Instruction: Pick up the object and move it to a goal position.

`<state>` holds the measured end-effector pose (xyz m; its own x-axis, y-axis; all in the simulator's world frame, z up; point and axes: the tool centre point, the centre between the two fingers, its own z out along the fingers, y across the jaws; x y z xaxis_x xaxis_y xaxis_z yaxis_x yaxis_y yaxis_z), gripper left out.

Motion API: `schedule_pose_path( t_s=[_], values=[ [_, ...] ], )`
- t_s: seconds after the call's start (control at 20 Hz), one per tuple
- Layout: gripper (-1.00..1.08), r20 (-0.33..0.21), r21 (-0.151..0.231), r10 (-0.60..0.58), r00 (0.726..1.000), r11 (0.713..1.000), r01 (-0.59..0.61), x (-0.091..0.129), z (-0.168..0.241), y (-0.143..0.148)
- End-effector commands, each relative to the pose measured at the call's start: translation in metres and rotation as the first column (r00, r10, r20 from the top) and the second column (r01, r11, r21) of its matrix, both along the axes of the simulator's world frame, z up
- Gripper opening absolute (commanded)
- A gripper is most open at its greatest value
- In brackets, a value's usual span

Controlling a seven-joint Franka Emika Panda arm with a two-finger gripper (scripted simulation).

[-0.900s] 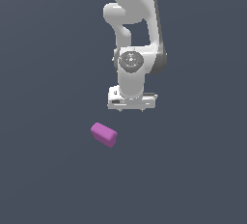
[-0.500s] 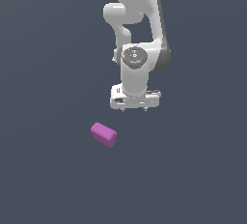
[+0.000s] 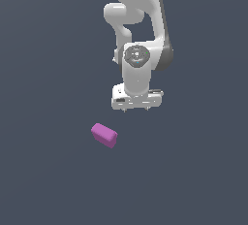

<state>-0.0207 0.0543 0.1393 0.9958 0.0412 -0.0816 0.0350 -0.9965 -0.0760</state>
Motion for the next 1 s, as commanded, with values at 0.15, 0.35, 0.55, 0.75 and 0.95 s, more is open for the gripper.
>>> schedule_pose_path(
  t_s=[0.15, 0.35, 0.55, 0.75, 0.95],
  values=[
    [1.00, 0.008, 0.001, 0.051, 0.999, 0.999, -0.051, 0.005, 0.000, -0.006],
    [1.00, 0.017, 0.001, 0.112, 0.994, 0.994, -0.112, 0.011, -0.001, -0.013],
    [1.00, 0.029, -0.001, 0.191, 0.981, 0.981, -0.192, 0.018, -0.001, -0.023],
    [1.00, 0.042, -0.004, 0.284, 0.958, 0.959, -0.284, 0.027, -0.002, -0.034],
    [1.00, 0.053, -0.010, 0.374, 0.926, 0.927, -0.374, 0.035, -0.002, -0.047]
  ],
)
